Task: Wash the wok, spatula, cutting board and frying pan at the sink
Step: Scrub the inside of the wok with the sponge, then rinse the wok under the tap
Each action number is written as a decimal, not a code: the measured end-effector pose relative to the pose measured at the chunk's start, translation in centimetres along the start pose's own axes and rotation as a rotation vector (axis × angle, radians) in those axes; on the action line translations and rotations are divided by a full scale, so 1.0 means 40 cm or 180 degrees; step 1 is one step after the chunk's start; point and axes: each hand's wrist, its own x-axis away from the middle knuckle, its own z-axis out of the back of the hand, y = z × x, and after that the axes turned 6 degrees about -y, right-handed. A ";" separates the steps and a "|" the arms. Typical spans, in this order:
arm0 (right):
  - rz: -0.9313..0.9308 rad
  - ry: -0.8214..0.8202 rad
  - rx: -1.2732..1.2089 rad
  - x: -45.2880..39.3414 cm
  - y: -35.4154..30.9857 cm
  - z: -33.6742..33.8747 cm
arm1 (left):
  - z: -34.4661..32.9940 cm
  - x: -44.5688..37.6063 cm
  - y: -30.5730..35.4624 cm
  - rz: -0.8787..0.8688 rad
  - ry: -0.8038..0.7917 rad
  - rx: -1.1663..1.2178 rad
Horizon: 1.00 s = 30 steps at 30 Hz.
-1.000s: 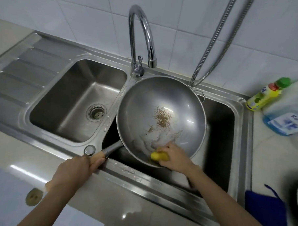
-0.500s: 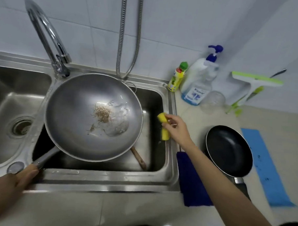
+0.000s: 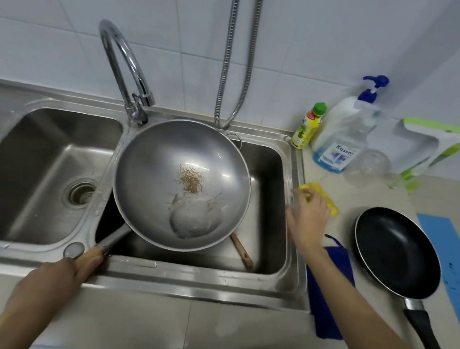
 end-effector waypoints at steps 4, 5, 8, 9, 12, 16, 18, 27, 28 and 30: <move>-0.0344 -0.2714 -0.0590 0.103 -0.182 -0.077 | 0.013 0.016 0.016 0.0077 -0.0039 -0.0037; -0.0618 -0.3316 -0.0840 0.121 -0.218 -0.110 | 0.025 0.032 0.031 0.0049 -0.0072 -0.0142; -0.1117 -0.3781 -0.1828 0.151 -0.304 -0.176 | 0.052 0.057 0.063 0.0131 -0.0007 -0.0051; -0.1373 -0.3849 -0.2205 0.157 -0.326 -0.187 | 0.058 0.066 0.073 0.0193 -0.0031 -0.0026; -0.2134 -0.3811 -0.2779 0.163 -0.360 -0.208 | 0.070 0.095 0.099 0.0231 -0.0080 0.0047; -0.2428 -0.3671 -0.3059 0.151 -0.383 -0.246 | 0.067 0.121 0.088 0.0099 -0.0379 0.0254; -0.2555 -0.3589 -0.3130 0.149 -0.403 -0.277 | 0.065 0.142 0.072 -0.0073 -0.0445 0.0635; -0.2474 -0.3909 -0.2796 0.165 -0.498 -0.408 | 0.064 0.213 0.100 0.0090 -0.0240 0.1284; -0.2421 -0.3999 -0.2751 0.166 -0.501 -0.414 | 0.064 0.212 0.101 0.0127 -0.0236 0.1191; -0.2358 -0.4072 -0.2764 0.163 -0.505 -0.419 | 0.066 0.213 0.102 0.0137 -0.0220 0.0992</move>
